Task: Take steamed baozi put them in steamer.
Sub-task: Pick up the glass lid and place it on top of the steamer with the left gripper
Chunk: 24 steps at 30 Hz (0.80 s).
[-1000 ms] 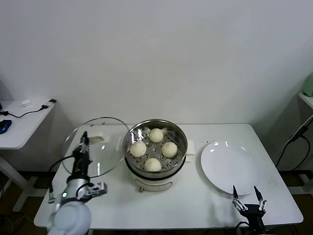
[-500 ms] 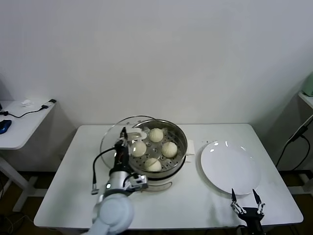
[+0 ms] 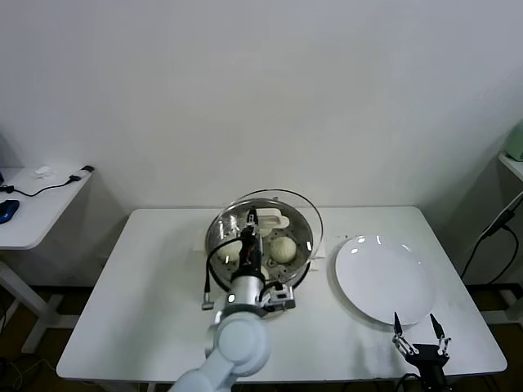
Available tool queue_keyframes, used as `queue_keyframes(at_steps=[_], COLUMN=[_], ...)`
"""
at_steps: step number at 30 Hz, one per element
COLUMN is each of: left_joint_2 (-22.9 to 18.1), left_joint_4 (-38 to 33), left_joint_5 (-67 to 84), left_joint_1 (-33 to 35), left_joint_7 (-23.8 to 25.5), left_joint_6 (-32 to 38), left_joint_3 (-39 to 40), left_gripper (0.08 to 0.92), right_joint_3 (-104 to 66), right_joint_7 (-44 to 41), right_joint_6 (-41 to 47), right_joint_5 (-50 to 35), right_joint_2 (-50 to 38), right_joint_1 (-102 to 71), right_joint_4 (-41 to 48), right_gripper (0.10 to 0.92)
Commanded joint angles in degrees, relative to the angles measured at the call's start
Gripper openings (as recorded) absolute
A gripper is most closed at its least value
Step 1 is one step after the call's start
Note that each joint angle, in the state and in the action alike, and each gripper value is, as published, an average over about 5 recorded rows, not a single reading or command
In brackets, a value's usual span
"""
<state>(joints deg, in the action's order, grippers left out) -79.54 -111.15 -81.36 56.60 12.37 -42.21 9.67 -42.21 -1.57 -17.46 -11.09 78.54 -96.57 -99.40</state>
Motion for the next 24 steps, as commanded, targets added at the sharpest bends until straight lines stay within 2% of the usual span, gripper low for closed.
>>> queue_keyframes(at_steps=[1, 16, 24], left_joint_2=[-2.4, 0.1, 0.0], left_joint_4=[6.0, 7.9, 7.2], left_joint_5=[-1.2, -2.9, -3.0], left_joint_1=[-3.2, -1.9, -0.9], left_joint_7=[0.2, -0.1, 0.2], left_joint_6=[-1.7, -0.7, -0.6], left_joint_3=[2.4, -1.7, -1.7], left_gripper=[0.138, 0.138, 0.138], right_joint_3=[-0.5, -0.6, -0.6], right_joint_7=[0.3, 0.4, 0.3], right_joint_6=[-0.6, -1.3, -1.4], right_joint_5=[-0.8, -0.7, -0.7], right_joint_2=[-0.3, -0.2, -0.2], right_joint_1=[-0.1, 0.5, 0.6], right_joint_4=[0.2, 1.1, 1.5], right_gripper=[0.823, 0.823, 0.823])
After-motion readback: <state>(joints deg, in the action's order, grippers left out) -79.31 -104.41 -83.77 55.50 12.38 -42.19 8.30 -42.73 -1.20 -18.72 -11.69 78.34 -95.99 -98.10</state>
